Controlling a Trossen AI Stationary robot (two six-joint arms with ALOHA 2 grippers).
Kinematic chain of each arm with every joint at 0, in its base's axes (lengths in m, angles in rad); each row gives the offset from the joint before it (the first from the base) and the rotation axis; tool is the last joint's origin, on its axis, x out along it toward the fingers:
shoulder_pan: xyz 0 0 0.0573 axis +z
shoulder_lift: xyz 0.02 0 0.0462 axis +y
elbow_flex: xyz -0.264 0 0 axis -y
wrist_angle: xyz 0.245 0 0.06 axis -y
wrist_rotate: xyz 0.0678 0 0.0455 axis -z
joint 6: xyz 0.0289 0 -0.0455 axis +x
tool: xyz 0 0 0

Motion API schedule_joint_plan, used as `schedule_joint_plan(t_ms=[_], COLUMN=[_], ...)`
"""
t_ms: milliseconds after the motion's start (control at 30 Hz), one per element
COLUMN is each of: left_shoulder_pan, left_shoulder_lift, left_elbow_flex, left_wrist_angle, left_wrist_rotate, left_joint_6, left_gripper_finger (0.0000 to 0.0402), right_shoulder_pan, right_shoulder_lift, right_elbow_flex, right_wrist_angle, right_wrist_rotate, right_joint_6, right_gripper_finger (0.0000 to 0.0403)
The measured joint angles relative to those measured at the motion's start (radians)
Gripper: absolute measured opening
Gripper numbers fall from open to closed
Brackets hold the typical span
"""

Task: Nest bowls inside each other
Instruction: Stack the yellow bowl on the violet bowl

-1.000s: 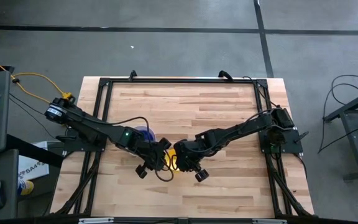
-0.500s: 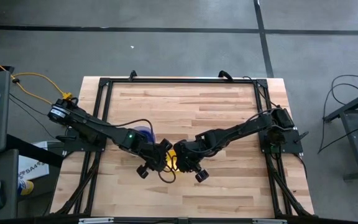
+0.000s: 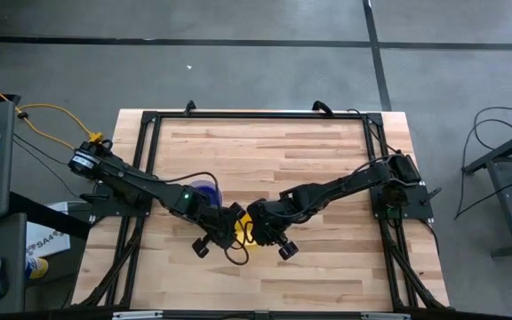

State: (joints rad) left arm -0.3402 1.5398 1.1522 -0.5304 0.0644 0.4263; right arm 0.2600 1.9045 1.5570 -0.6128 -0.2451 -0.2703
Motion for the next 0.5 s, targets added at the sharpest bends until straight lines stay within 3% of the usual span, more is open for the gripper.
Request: schedule_joint_plan(t_ms=[500], left_shoulder_pan=[-0.001], left_shoulder_lift=[0.0], left_elbow_flex=[0.0], left_wrist_angle=[0.008], left_wrist_rotate=[0.01], left_joint_6=[-0.007], left_gripper_finger=[0.0001], right_shoulder_pan=[0.002], right_shoulder_lift=[0.0], right_elbow_flex=[0.0], right_wrist_angle=[0.027], right_wrist_rotate=[-0.022], right_joint_6=[-0.017], right_gripper_finger=[0.002])
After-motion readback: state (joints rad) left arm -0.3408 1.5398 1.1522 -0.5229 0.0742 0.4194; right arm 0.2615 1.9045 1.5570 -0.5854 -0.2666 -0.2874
